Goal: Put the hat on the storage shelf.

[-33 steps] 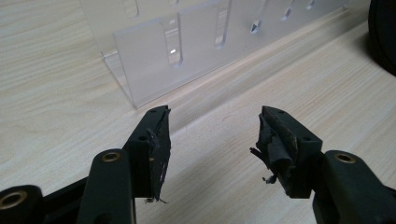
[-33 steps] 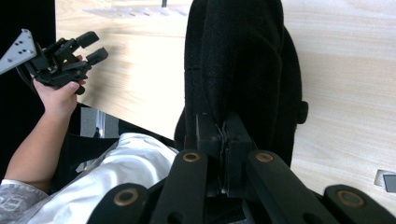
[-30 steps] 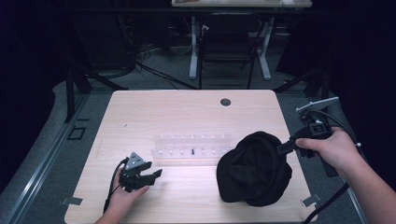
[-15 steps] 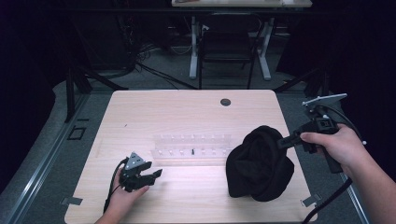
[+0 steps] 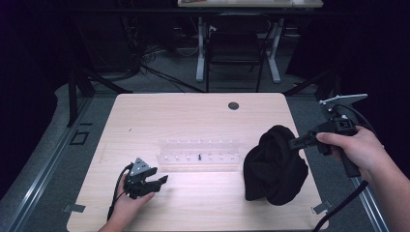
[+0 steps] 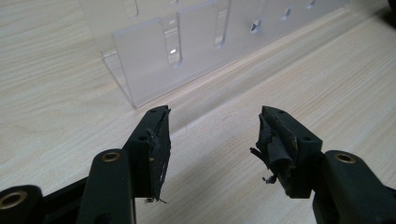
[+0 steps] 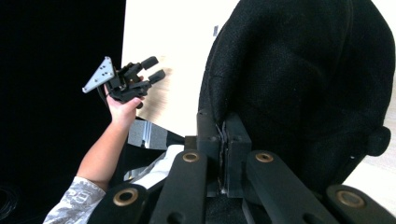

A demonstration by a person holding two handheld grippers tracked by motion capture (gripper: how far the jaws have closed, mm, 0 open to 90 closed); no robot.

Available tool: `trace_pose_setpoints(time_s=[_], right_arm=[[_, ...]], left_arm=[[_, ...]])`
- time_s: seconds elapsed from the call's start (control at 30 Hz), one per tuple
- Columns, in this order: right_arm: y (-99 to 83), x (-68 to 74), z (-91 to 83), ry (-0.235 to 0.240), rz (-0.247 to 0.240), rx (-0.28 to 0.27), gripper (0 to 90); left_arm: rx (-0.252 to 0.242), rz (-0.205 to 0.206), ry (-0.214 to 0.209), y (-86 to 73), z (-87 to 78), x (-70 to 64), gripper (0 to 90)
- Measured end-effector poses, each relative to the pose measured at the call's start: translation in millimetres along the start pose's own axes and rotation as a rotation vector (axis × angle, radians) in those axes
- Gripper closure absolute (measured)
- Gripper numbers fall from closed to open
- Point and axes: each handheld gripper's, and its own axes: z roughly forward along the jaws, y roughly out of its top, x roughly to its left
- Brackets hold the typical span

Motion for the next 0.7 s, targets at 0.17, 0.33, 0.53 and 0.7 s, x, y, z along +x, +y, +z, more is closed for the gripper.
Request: trace_pose_setpoints(time_s=[0.17,0.33,0.53,0.7], right_arm=[[0.3,6.1,-6.3,0.015,-0.027,-0.017,88.5],[2.0,14.0,-11.3,0.025,-0.033,-0.023,88.5],[3.9,22.6,-13.6,0.047,-0.048,-0.054,88.5],[6.1,28.5,-16.6,0.056,-0.067,-0.065,88.5]], left_arm=[[0.0,-0.002,-0.001,0.0,-0.1,-0.2,43.9],[0.0,-0.001,-0.001,0.0,0.1,-0.2,43.9],[0.003,-0.001,-0.004,0.1,-0.3,0.3,43.7],[0.007,-0.001,-0.009,0.3,-0.8,0.5,43.7]])
